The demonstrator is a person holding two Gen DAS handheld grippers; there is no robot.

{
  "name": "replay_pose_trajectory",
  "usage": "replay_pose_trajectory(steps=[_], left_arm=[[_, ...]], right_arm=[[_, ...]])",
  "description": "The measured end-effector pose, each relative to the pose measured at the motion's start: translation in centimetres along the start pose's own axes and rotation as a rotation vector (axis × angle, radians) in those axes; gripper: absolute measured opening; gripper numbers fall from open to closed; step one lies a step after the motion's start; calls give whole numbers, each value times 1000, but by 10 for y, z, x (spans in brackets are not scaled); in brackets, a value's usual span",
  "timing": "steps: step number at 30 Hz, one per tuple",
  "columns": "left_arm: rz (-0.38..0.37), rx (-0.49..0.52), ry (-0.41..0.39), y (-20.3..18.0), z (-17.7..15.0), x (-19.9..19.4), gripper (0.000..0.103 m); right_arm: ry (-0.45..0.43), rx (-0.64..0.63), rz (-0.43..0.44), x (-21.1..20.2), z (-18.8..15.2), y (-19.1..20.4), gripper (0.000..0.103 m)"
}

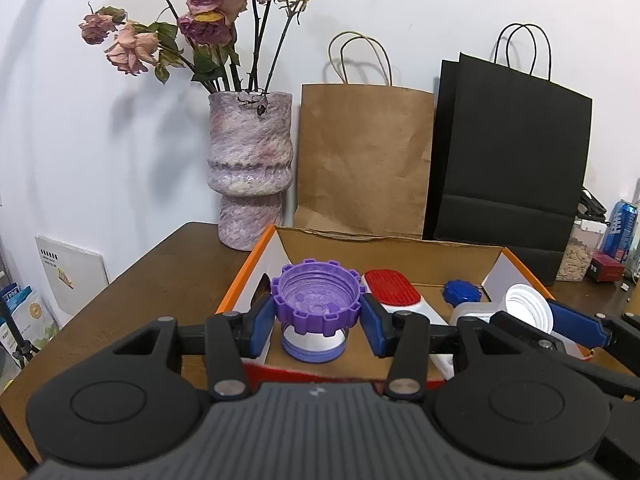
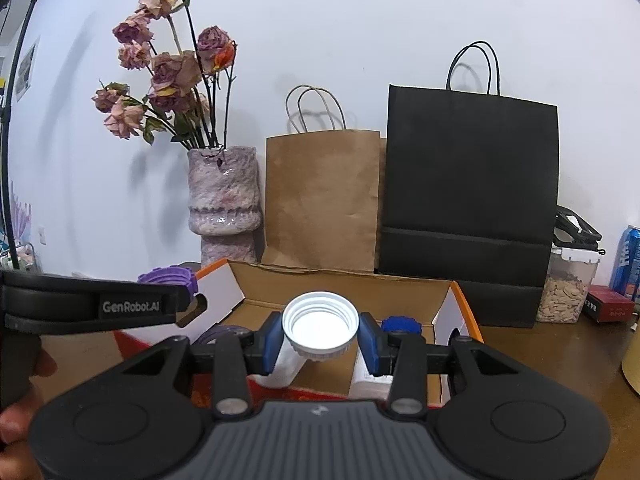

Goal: Organize rigid objects
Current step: 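Carry the purple cap with the left tool while the right tool carries the white cap over the box, then open both tools to drop the purple and white caps into the box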

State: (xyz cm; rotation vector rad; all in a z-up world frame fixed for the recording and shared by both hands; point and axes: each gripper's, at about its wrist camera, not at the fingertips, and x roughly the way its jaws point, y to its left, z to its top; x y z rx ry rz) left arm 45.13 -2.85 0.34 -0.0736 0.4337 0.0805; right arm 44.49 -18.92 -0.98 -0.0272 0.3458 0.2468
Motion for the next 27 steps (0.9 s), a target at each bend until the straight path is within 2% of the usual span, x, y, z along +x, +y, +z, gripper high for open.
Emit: replay_pose_trajectory(steps=[27], left_arm=[[0, 53, 22, -11, 20, 79, 48]], right_arm=[[40, -45, -3, 78, 12, -17, 39]])
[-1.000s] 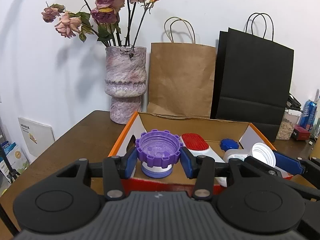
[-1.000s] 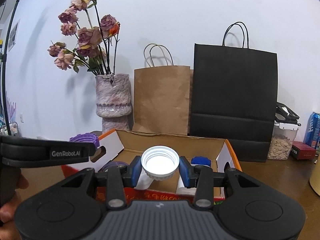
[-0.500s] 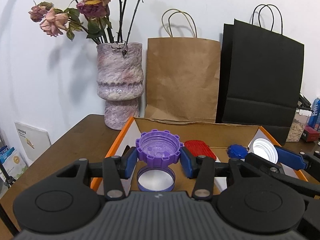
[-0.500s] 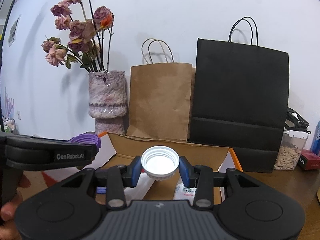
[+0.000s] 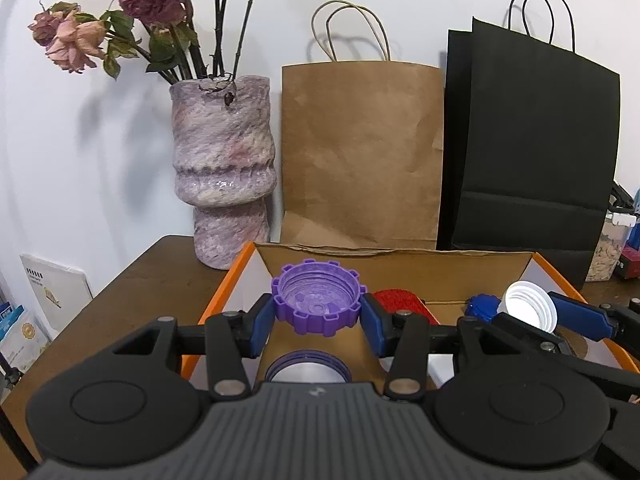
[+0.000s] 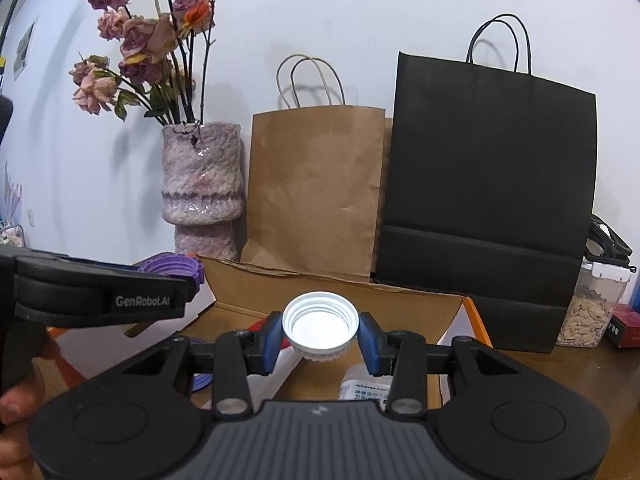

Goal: Organize rigid objects
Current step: 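Open both tools to drop the purple and white caps into the box, then withdraw both tools from the box toward the tape roll and beige cube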

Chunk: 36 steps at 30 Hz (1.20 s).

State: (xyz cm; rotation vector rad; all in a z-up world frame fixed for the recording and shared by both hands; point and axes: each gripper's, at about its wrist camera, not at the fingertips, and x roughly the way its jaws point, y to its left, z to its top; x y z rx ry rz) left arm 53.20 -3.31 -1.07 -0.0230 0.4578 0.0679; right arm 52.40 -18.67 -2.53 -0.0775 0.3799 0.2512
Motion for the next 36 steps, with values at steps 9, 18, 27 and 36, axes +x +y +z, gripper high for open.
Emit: replay_pose_trajectory(steps=[9, 18, 27, 36], left_arm=[[-5, -1, 9, 0, 1, 6, 48], [51, -20, -22, 7, 1, 2, 103], [48, -28, -10, 12, 2, 1, 103], [51, -32, -8, 12, 1, 1, 103]], right_arm=[[20, -1, -18, 6, -1, -1, 39], [46, 32, -83, 7, -7, -9, 98], [52, 39, -93, 6, -8, -11, 103], [47, 36, -92, 5, -8, -10, 103]])
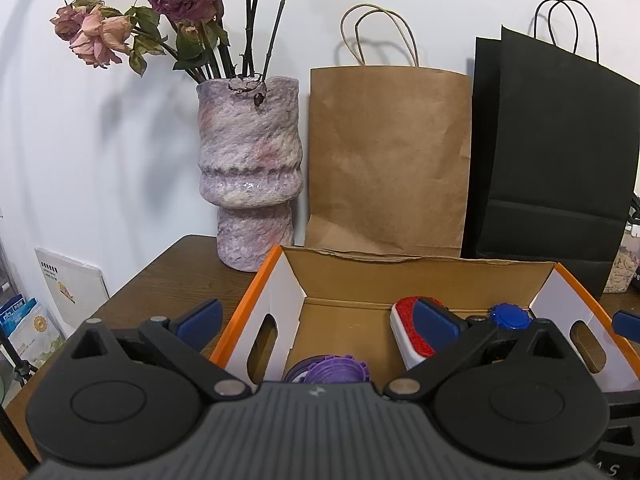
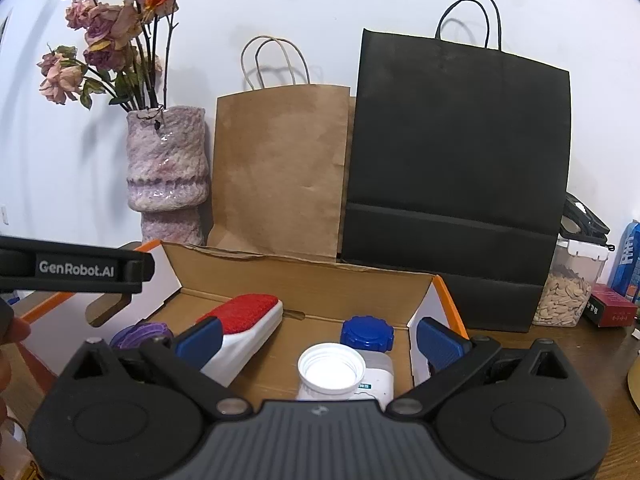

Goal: Organize rigid objects
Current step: 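Withdraw both tools from the box toward the tape roll and beige cube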

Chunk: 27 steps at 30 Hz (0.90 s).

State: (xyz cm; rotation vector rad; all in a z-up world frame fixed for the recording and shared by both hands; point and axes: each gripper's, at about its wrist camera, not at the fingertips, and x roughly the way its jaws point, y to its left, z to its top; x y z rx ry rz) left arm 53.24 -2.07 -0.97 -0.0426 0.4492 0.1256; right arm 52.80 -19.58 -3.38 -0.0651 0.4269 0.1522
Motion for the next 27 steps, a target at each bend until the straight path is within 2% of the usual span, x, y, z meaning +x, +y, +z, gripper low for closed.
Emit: replay_pose_trajectory(steps=[15, 27], left_arm=[[5, 0, 0, 3, -5, -12, 103], [-4, -1, 12, 10, -20, -39, 103]], right_arm=[[-22, -2, -5, -14, -4, 2, 103], [-30, 0, 8, -44, -16, 5, 103]])
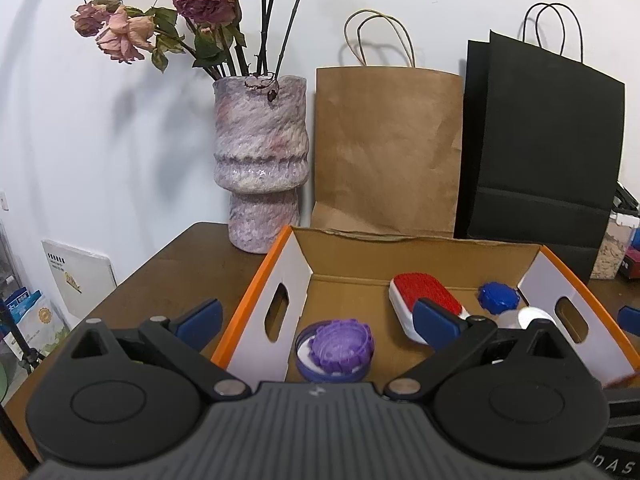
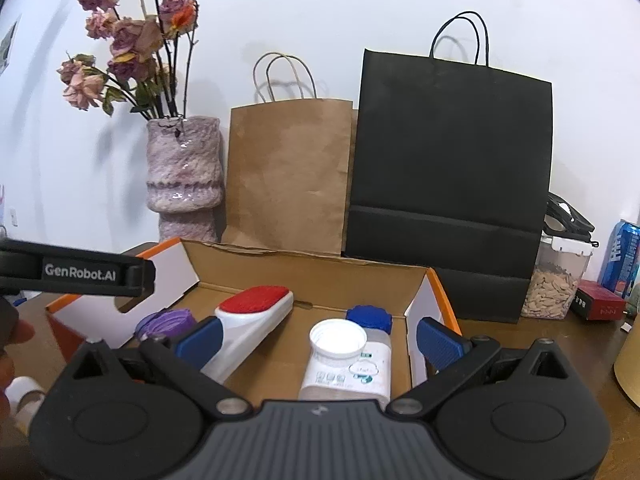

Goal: Organize rigid objects
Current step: 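Withdraw both tools from the box toward the tape roll and beige cube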

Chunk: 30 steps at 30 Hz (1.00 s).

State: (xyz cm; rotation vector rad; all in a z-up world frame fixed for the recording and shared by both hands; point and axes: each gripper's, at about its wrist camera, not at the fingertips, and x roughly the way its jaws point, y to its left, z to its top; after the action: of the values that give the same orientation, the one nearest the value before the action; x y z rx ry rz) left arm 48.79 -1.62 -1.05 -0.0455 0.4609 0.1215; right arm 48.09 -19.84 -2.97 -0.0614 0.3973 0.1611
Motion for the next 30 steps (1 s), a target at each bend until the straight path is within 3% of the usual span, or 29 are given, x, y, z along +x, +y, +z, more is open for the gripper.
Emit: replay_pose_trajectory(steps=[30], left_arm=[[13, 1, 25, 24, -59, -91, 103]], right_arm=[[35, -53, 42, -97, -48, 22, 103]])
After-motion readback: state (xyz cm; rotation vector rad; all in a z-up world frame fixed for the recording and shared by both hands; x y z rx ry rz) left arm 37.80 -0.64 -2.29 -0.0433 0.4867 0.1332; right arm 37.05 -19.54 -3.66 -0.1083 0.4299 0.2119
